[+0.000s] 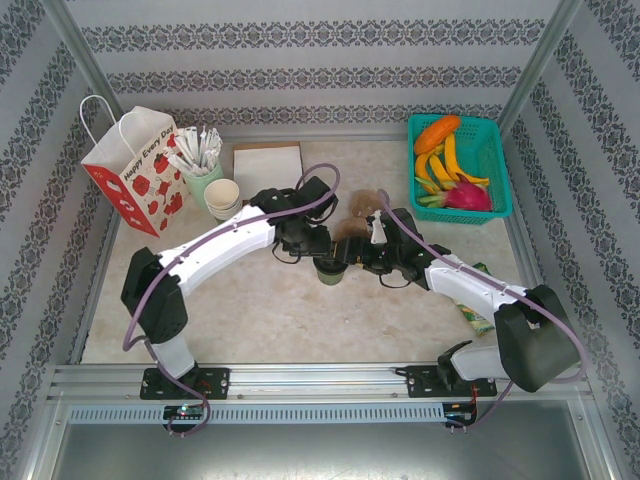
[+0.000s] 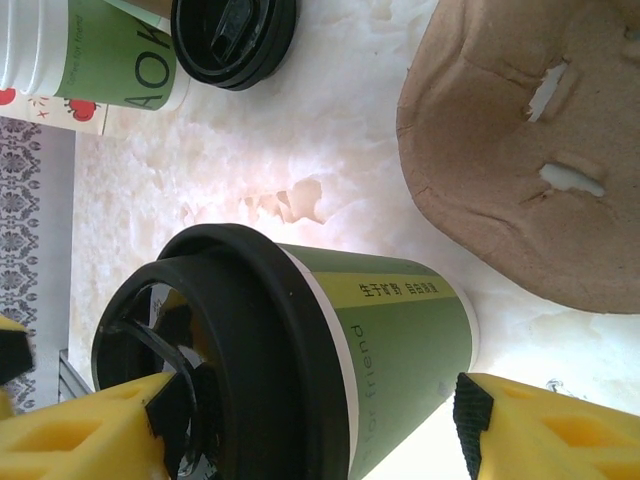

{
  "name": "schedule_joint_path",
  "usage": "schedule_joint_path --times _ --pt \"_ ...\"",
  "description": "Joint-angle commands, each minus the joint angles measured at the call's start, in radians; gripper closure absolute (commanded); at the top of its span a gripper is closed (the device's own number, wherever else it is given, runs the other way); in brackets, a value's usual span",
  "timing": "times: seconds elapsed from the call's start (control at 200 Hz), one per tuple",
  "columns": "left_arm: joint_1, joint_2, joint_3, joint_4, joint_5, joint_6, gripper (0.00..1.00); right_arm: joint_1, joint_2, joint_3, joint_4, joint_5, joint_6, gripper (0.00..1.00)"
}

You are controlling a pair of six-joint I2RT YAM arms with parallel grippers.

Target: Pack the takeout coffee

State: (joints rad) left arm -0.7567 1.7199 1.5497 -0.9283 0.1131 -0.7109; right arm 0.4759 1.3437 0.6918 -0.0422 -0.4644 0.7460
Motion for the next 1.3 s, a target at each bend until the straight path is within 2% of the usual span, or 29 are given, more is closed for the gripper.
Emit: schedule_joint_path --times 0.0,0.055,0.14,0.205,0.265,0.375,0.62,1.104,1.249,1.294 --pt "0.019 -0.087 -0.050 0.050 -0.088 -0.035 0.53 0.009 -0.017 0.029 -0.058 -0.009 -0.055 0.26" --pt "0.031 -0.126 -0.093 0.056 -0.148 -0.068 0.41 0.010 -0.026 0.039 -0.069 -0.006 -0.070 0.22" --pt "0.075 -0.183 -0.183 0.065 -0.199 -0.150 0.23 0.020 -0.038 0.060 -0.097 0.019 -0.095 0.03" --pt "0.115 -0.224 -0.272 0.096 -0.204 -0.214 0.13 0.034 -0.044 0.078 -0.124 0.059 -0.118 0.02" --pt "0.146 -0.248 -0.350 0.128 -0.201 -0.267 0.00 0.050 -0.045 0.092 -0.143 0.087 -0.131 0.02" --pt "0.174 -0.236 -0.425 0.168 -0.173 -0.307 0.00 0.087 -0.027 0.130 -0.182 0.126 -0.151 0.02" --pt "0.172 -0.121 -0.429 0.263 -0.056 -0.298 0.00 0.166 0.008 0.180 -0.233 0.263 -0.190 0.02" --pt "0.162 -0.052 -0.412 0.291 -0.021 -0.276 0.00 0.218 0.112 0.248 -0.298 0.344 -0.206 0.02" --pt "0.161 -0.051 -0.406 0.293 -0.023 -0.271 0.00 0.221 0.142 0.248 -0.317 0.337 -0.207 0.05" --pt "0.161 -0.053 -0.405 0.293 -0.024 -0.270 0.00 0.221 0.147 0.246 -0.323 0.338 -0.206 0.09"
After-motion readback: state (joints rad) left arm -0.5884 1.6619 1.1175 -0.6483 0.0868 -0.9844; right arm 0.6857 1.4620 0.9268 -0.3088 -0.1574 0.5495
